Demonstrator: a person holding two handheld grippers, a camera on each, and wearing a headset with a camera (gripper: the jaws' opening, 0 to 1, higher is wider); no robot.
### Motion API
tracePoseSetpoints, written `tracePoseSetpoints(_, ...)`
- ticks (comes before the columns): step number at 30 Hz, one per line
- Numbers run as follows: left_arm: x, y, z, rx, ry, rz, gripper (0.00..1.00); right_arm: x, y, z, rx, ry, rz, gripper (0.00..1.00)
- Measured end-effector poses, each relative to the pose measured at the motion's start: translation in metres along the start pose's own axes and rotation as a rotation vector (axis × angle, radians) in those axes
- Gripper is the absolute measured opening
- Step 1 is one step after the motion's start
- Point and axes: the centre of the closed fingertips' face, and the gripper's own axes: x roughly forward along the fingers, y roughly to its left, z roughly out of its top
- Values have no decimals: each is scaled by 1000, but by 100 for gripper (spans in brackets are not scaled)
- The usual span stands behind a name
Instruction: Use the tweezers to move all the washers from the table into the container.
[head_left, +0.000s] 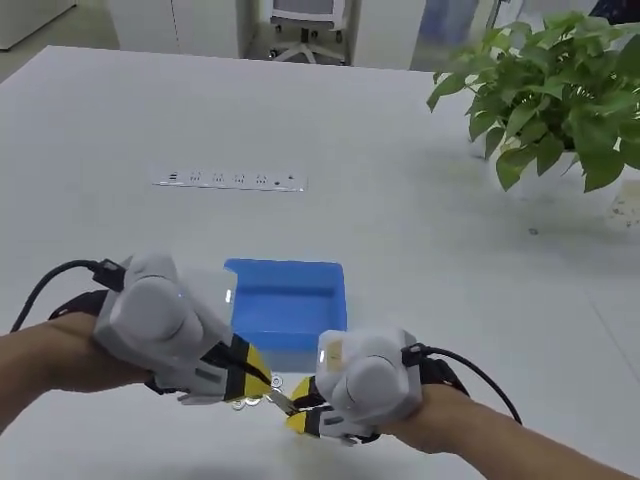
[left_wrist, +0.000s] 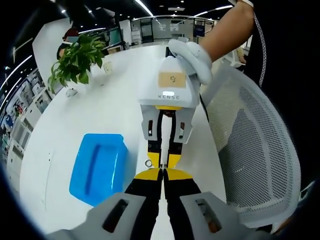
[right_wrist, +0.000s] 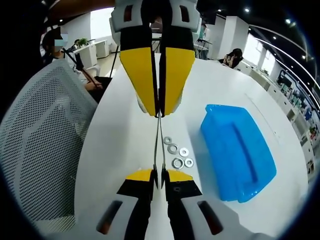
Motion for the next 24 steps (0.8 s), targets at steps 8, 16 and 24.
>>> tracePoseSetpoints(8,6,-3,10,22,-21,-9,6,3,2,4,9,-12,1,11)
tracePoseSetpoints(16,13,-5,12,27,-28,-28,6,4,5,2,25,-20,4,11)
tracePoseSetpoints(24,19,-4,7,45,-14,-31,11,5,5,3,21,-21,8,10)
